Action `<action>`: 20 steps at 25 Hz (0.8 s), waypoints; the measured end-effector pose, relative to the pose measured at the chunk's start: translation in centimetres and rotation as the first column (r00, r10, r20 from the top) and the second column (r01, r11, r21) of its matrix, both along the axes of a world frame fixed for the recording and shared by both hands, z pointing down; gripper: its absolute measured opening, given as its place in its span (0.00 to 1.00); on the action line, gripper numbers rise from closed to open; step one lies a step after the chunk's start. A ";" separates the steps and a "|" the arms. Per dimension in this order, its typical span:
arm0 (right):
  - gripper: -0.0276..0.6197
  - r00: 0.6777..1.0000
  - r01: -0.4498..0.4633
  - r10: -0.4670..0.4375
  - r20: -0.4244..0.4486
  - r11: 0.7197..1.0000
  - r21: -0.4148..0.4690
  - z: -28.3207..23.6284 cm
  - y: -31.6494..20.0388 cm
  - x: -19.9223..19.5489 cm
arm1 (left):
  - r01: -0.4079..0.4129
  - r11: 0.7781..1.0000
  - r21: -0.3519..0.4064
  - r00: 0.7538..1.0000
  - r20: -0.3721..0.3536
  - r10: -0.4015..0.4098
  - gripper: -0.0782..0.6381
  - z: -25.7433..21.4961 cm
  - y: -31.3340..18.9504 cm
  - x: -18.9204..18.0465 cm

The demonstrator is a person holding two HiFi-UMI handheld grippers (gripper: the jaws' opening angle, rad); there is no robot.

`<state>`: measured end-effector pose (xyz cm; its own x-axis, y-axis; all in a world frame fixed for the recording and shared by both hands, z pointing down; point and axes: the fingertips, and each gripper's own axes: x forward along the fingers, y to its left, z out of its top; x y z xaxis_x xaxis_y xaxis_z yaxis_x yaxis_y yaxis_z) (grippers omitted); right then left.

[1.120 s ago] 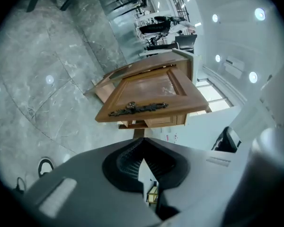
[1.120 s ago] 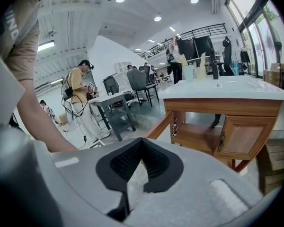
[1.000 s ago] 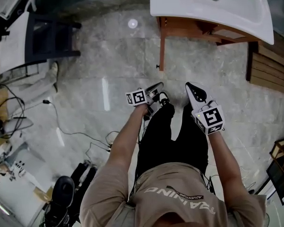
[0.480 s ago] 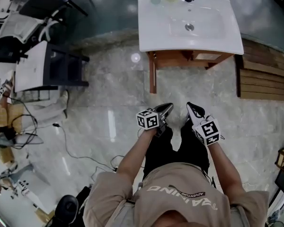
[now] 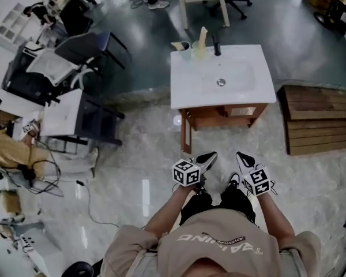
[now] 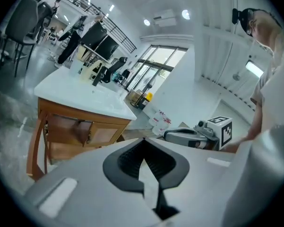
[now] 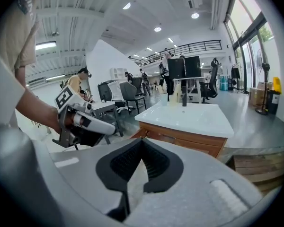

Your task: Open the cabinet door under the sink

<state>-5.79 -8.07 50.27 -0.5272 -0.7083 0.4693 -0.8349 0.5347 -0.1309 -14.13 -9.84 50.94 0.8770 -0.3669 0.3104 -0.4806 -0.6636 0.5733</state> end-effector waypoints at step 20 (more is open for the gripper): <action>0.05 0.992 -0.083 0.060 0.114 0.975 0.208 -11.2 -3.8 9.5 | 0.084 0.931 0.355 0.984 0.120 -0.134 0.13 -12.9 -4.0 5.4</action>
